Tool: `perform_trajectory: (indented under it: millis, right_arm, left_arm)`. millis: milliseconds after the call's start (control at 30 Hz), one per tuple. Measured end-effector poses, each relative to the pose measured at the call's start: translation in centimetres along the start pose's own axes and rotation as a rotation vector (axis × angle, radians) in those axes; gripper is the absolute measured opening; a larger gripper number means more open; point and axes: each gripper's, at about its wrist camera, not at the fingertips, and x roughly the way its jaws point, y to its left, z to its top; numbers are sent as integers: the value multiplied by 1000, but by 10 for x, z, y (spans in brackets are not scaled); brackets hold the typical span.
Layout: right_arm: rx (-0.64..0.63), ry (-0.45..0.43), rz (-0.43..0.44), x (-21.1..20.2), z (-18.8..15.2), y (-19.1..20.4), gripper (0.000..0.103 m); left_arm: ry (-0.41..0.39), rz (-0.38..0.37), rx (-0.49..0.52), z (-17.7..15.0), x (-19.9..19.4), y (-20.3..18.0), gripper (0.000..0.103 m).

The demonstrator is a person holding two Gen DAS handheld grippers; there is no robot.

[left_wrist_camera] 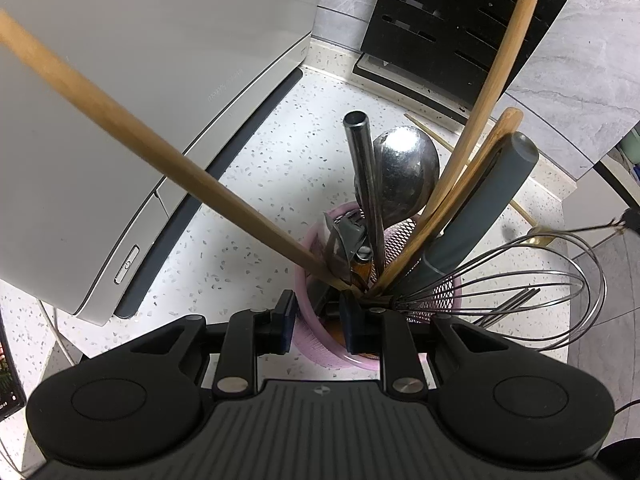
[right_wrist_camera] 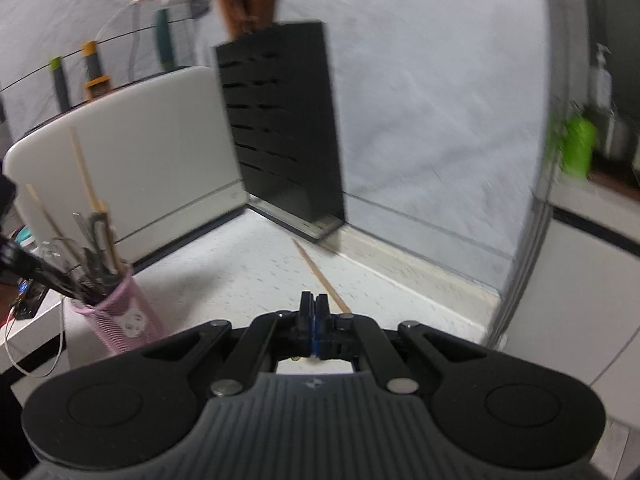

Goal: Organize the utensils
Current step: 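Lift the gold spoon and carry it toward the pink cup, then lower the gold spoon into the pink cup with the right gripper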

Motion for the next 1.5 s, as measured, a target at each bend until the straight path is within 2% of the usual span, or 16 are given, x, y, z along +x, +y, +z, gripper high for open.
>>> perform_trajectory:
  millis: [133, 333, 600, 800, 1067, 1333, 1500]
  right_arm:
    - [-84, -43, 44, -18, 28, 35, 0]
    - [-209, -95, 154, -37, 65, 96, 0]
    - [-324, -66, 246, -28, 78, 150, 0]
    - [-370, -32, 264, -7, 80, 172, 0]
    - [-389, 71, 257, 43, 67, 192, 0]
    - [-346, 63, 273, 54, 72, 189, 0]
    - [-325, 25, 293, 65, 73, 191, 0]
  left_arm:
    - [3, -5, -7, 1, 0, 1, 26]
    - [6, -9, -9, 1, 0, 2, 26]
    - [6, -15, -9, 2, 1, 3, 26]
    - [5, -15, -7, 2, 1, 3, 26]
    - [7, -33, -7, 0, 1, 4, 27]
    - [12, -39, -11, 1, 2, 5, 27]
    - [13, -39, -12, 1, 2, 5, 27]
